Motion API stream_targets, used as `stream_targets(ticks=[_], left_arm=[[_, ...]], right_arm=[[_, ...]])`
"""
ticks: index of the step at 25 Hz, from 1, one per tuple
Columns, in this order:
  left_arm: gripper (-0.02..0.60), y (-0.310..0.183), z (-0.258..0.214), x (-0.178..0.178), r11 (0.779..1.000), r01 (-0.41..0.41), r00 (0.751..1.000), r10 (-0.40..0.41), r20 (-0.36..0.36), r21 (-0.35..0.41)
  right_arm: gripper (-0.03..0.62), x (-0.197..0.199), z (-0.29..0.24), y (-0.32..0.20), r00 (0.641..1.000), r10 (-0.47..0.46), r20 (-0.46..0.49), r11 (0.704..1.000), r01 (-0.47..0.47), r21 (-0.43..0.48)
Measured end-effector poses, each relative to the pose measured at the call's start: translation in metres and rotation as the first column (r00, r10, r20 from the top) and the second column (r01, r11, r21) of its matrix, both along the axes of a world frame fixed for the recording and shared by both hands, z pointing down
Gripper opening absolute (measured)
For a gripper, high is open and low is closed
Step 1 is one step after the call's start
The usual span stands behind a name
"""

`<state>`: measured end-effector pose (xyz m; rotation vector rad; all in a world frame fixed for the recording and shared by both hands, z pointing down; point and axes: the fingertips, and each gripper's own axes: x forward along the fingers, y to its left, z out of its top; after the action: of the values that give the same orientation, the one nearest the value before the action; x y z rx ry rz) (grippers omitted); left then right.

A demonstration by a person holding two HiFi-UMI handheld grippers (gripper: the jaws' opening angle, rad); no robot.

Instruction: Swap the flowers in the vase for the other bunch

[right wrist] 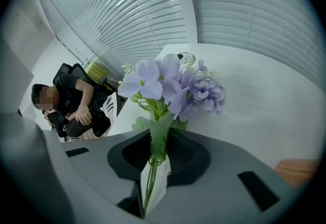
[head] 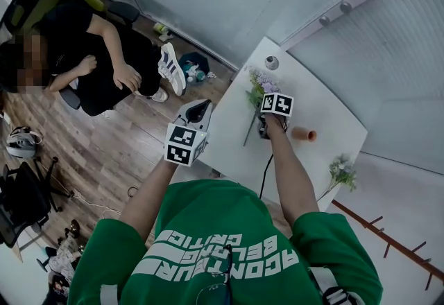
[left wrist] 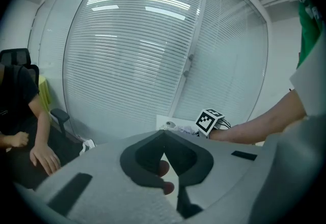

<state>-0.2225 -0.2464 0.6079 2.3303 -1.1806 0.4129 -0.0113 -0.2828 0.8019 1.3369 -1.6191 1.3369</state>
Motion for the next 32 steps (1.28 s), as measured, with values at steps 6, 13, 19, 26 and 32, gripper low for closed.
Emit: stream_targets(ticks=[6, 13, 19, 26, 32], left_arm=[[0.008, 0.011, -0.002, -0.001, 1.0, 0.018, 1.0, -0.018, 0.0, 0.01], [0.008, 0.029, -0.005, 0.003, 0.999, 0.039, 0.999, -0.039, 0.012, 0.021], [0.008, 0.049, -0.015, 0.01, 0.997, 0.059, 0.998, -0.06, 0.007, 0.042], [0.008, 0.07, -0.035, 0.029, 0.994, 0.079, 0.997, -0.08, 0.005, 0.08], [0.008, 0.09, -0.052, 0.063, 0.99, 0.061, 0.998, -0.063, 0.01, 0.124]], right_arm=[[0.054, 0.0, -0.012, -0.002, 0.999, 0.005, 0.043, 0.999, -0.006, 0.042], [0.05, -0.001, -0.034, -0.005, 0.997, -0.015, 0.071, 0.991, 0.006, 0.13], [0.049, -0.004, -0.087, -0.012, 0.995, -0.045, 0.088, 0.956, 0.017, 0.292], [0.049, -0.002, -0.169, -0.019, 0.991, -0.108, 0.078, 0.863, 0.054, 0.501], [0.049, 0.03, -0.223, 0.001, 0.989, -0.106, 0.105, 0.796, 0.021, 0.604]])
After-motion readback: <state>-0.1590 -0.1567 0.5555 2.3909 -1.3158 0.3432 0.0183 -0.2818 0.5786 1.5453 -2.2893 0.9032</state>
